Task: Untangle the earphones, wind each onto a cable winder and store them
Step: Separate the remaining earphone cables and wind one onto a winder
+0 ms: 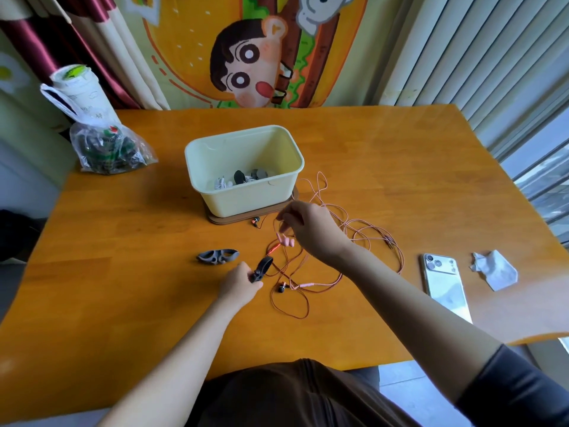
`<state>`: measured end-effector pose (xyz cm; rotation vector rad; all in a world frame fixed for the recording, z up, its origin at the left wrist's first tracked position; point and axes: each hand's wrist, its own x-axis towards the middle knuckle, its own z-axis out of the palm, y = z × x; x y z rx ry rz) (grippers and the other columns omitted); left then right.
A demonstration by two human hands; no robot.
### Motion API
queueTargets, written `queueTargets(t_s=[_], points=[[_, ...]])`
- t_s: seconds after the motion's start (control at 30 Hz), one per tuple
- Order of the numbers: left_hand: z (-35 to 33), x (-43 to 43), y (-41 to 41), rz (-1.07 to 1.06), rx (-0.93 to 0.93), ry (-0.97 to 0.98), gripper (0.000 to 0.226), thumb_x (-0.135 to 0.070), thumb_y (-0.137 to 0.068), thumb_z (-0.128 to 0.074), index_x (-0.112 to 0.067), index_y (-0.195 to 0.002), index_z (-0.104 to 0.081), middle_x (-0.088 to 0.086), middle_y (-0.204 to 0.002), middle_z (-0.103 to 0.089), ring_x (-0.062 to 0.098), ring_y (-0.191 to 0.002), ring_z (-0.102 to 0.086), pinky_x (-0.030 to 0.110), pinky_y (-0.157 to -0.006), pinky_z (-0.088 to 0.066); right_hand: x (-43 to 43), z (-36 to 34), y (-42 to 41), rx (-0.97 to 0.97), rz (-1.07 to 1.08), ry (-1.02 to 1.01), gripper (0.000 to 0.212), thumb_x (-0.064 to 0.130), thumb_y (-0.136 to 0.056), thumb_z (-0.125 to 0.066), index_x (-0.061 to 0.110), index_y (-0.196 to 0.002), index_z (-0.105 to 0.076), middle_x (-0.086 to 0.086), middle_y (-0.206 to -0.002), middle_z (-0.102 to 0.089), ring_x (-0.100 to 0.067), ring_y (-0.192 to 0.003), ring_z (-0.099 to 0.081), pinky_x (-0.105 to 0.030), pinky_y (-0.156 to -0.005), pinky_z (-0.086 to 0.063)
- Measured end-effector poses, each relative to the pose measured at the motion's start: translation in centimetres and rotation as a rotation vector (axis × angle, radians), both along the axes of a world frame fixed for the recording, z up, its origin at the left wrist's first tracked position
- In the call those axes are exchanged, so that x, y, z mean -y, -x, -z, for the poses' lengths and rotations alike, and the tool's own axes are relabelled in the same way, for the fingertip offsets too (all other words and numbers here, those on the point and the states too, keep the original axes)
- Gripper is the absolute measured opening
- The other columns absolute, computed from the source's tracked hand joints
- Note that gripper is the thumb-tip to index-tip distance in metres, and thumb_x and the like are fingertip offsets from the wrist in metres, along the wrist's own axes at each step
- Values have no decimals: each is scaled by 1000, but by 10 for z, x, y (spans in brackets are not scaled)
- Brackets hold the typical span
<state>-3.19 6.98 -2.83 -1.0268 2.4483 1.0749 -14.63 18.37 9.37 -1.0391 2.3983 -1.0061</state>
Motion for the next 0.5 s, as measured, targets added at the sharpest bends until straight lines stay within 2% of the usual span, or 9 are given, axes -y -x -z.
queueTargets(t_s=[0.07,0.17,0.27,0.33,0.4,0.5], points=[[-15,-9,13,-71,-134,-210,17,-16,-89,-63,-8,-96,-50,3,-85,-59,21,-81,-55,24,-61,-40,9,-7,-4,-13,1,83,21,8,-98,-43,2,-103,-62,-3,-87,-67,-8,-76,-61,-9,-68,-45],[-46,-28,27,-199,-364,-633,5,-10,-95,-56,-6,-91,-53,6,-77,-61,14,-67,-61,27,-68,-50,9,-8,-8,-39,-3,124,20,8,-98,-44,0,-103,-62,0,-83,-64,-8,-74,-59,-7,-66,-44],[-68,-40,33,-268,-460,-843,19,-13,-98,-52,-7,-80,-52,4,-68,-51,8,-56,-51,26,-66,-45,-7,3,-7,-54,23,28,21,8,-98,-44,1,-103,-63,-8,-93,-68,-11,-77,-59,-6,-63,-43],[-73,-42,33,-286,-453,-875,20,-20,-98,-52,-10,-82,-56,1,-72,-53,10,-62,-49,26,-66,-40,-19,11,-5,-50,55,-36,22,8,-98,-43,1,-105,-63,-10,-98,-67,-14,-80,-60,-5,-62,-43],[-75,-42,32,-257,-396,-766,20,-25,-99,-50,-16,-87,-61,-4,-78,-58,12,-71,-47,26,-69,-36,-25,15,-4,-37,70,-75,22,7,-98,-43,1,-108,-62,-10,-100,-67,-15,-81,-60,-7,-62,-45],[-78,-43,31,-239,-357,-609,23,-20,-102,-42,-16,-94,-63,-2,-97,-63,11,-93,-50,31,-87,-30,-28,16,-5,-23,69,-96,21,10,-98,-44,2,-109,-60,-10,-99,-68,-20,-87,-65,-20,-72,-51]])
